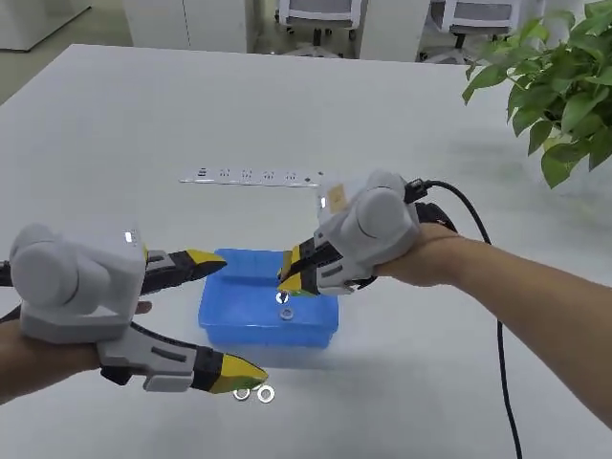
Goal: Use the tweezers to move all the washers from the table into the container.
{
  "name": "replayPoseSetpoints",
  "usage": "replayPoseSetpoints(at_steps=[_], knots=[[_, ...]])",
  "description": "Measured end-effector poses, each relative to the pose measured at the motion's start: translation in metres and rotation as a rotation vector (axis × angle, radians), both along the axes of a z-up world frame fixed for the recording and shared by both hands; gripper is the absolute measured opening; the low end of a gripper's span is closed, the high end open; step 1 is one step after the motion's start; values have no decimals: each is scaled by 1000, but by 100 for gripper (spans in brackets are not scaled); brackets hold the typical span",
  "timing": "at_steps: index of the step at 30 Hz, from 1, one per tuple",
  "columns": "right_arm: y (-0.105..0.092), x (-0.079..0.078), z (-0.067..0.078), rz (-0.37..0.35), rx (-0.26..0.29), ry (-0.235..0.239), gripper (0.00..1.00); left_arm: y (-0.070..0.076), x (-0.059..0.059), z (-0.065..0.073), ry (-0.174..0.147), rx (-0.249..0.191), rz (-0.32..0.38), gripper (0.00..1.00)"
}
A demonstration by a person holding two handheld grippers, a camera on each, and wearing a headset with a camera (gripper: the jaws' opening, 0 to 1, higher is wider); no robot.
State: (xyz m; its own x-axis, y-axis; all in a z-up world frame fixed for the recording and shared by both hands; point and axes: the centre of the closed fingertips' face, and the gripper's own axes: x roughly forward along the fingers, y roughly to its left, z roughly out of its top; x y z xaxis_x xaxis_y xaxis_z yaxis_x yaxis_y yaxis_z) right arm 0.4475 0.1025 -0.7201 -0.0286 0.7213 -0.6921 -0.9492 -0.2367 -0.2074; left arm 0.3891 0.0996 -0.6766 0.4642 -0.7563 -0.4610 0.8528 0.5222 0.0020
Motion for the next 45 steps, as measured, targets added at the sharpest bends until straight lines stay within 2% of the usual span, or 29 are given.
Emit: replayPoseSetpoints(at_steps=[4,7,12,17,23,30,39,45], knots=[[3,1,-7,11,-4,3,8,1,9,2,-19,9,-5,80],[4,2,-11,15,-7,4,8,2,19,4,-38,18,-3,69],[3,3,-16,21,-12,13,8,1,33,8,-58,26,-12,54],[3,4,-21,21,-15,22,8,0,41,7,-68,41,-22,44],[2,5,-26,22,-17,29,8,-1,48,3,-70,69,-29,34],[4,4,-28,28,-10,39,8,-5,56,-1,-74,73,-36,24],[5,3,-28,36,-13,36,9,-18,60,0,-88,69,-85,13],[4,3,-28,47,-15,33,9,-23,59,-4,-89,85,-122,7]])
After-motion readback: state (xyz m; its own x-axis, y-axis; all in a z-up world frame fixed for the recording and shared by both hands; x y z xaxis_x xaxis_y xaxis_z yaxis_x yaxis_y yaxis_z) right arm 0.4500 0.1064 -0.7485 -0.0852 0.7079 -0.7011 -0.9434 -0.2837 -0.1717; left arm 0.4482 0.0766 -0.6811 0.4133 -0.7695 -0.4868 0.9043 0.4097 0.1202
